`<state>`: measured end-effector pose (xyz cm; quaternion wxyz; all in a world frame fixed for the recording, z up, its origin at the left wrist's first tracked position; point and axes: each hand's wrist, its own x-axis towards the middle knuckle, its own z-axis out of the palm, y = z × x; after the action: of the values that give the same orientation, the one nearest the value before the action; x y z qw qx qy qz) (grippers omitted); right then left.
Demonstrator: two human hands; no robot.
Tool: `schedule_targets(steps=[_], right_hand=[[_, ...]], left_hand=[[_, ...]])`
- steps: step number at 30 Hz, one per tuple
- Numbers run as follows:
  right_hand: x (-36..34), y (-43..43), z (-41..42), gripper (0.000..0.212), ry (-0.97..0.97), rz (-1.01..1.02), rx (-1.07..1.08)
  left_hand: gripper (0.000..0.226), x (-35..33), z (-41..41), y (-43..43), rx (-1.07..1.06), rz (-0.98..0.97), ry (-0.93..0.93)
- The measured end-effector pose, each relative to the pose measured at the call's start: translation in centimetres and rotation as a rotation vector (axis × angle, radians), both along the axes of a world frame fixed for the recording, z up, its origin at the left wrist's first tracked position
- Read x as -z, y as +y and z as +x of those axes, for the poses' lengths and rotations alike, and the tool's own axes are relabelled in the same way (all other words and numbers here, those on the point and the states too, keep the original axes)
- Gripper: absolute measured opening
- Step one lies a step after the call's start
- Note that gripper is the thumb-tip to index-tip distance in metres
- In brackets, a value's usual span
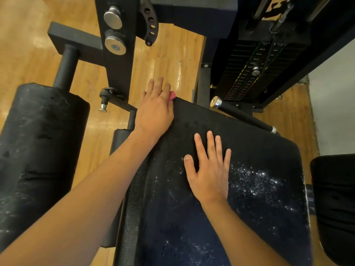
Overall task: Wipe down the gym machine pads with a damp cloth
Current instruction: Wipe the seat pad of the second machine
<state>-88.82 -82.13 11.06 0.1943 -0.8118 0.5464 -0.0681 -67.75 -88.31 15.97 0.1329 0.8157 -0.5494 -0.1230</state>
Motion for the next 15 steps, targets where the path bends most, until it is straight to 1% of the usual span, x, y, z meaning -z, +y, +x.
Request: schedule_targets(steps=[5, 15], right_hand=[[0.0, -0.2, 0.0, 0.063, -0.020, 0.006, 0.004], [-0.1, 0.1, 0.0, 0.063, -0.015, 0.001, 0.007]], left_hand=[[0.049, -0.4, 0.1, 1.0, 0.044, 0.038, 0.004], [0.053, -0.6, -2.0, 7.4, -0.041, -0.026, 0.174]])
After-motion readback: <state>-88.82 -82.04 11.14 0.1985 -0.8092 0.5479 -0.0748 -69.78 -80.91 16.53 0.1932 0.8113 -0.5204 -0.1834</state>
